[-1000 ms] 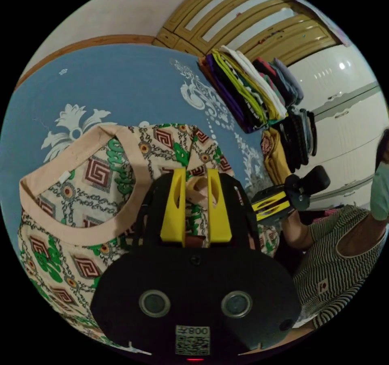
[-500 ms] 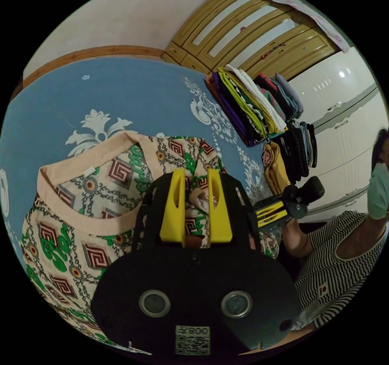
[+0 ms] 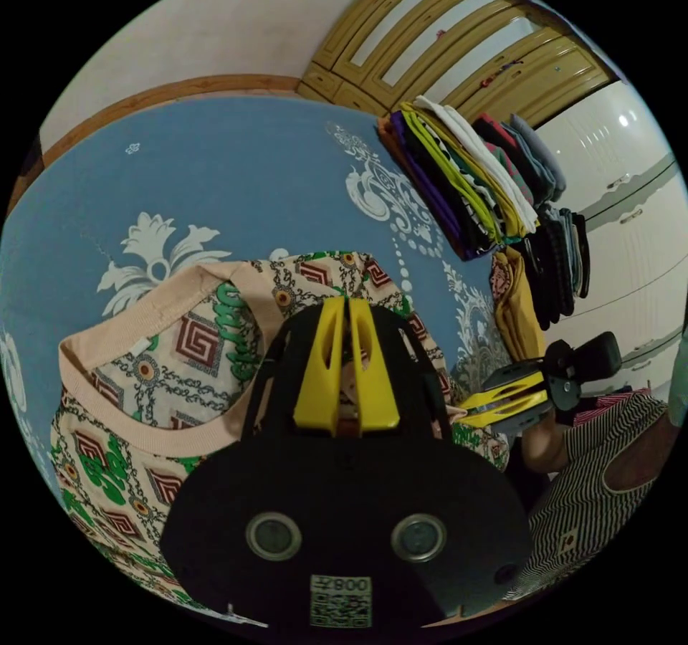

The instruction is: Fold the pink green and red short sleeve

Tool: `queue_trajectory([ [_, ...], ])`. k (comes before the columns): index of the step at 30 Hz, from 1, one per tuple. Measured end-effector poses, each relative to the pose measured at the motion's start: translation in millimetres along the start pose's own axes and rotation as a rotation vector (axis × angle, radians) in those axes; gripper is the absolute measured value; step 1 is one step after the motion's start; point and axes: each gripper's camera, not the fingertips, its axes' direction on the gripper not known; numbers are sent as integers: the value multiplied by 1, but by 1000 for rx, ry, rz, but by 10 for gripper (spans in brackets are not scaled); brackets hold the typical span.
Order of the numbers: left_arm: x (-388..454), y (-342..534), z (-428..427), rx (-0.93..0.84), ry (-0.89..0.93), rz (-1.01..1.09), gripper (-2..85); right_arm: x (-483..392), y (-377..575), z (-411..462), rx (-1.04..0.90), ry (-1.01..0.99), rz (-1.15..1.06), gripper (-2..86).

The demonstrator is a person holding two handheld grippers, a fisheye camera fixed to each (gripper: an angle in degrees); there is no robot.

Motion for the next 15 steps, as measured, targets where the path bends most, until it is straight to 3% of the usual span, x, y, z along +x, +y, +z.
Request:
queue_trajectory([
  [8,28,19,-17,73,35,34,65,-17,-9,0,-42,50,-12,24],
  [15,52,30,-11,-60,-66,71,25,-32,-20,-3,-35,35,-41,26],
])
